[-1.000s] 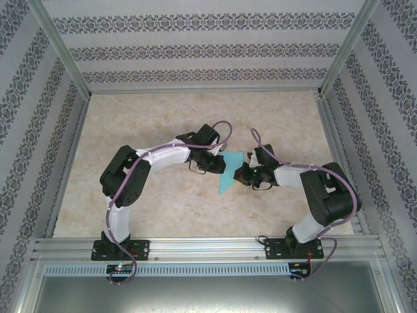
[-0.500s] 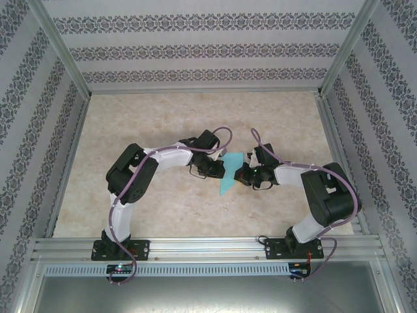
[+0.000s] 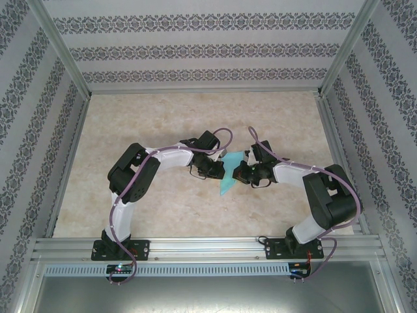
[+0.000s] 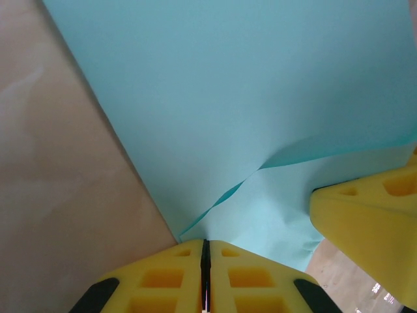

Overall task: Fold a paper plane with a square sheet of paper (pick it up from the middle)
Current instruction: Fourth fold the wing at the center of the table.

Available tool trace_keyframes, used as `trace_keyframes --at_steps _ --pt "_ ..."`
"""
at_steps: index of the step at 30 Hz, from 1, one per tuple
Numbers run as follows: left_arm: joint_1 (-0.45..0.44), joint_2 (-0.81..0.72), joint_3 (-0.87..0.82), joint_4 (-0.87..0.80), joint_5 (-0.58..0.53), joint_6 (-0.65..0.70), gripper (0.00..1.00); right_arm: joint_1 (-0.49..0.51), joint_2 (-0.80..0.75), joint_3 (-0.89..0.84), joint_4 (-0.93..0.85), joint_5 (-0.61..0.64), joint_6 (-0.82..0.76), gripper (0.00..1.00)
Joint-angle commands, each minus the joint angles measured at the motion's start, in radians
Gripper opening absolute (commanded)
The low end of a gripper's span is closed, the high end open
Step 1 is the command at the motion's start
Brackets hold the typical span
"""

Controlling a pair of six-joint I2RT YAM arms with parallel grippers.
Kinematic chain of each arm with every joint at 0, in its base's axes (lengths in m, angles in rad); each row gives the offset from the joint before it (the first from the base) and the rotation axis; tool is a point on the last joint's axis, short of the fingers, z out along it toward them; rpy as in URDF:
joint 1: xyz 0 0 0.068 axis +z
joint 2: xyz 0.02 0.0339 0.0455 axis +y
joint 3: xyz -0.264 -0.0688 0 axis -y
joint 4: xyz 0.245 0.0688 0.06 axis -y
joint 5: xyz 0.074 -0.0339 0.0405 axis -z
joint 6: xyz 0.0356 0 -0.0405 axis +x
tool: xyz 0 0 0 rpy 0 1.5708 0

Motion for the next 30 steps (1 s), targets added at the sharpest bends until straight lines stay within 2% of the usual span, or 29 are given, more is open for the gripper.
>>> trace_keyframes --at_steps 1,11,20,23,30 --pt "-0.011 0.043 -0.008 -0.01 -0.032 0.035 0.12 0.023 -0.009 0.035 -0.029 0.019 -0.018 0.02" --pt "-0.01 0.038 -0.032 0.006 -0.028 0.041 0.11 0.035 0.02 0.042 0.031 -0.023 0.031 0.03" --pt "-0.008 0.033 -0.048 0.01 -0.033 0.049 0.11 0.026 0.034 0.011 0.158 -0.088 0.123 0.03" --pt "-0.004 0.032 -0.057 0.015 -0.031 0.049 0.11 0.023 0.02 0.007 0.143 -0.081 0.117 0.03" --pt "0.0 0.033 -0.062 0.022 -0.026 0.049 0.11 0.019 -0.018 0.009 0.044 -0.029 0.057 0.16"
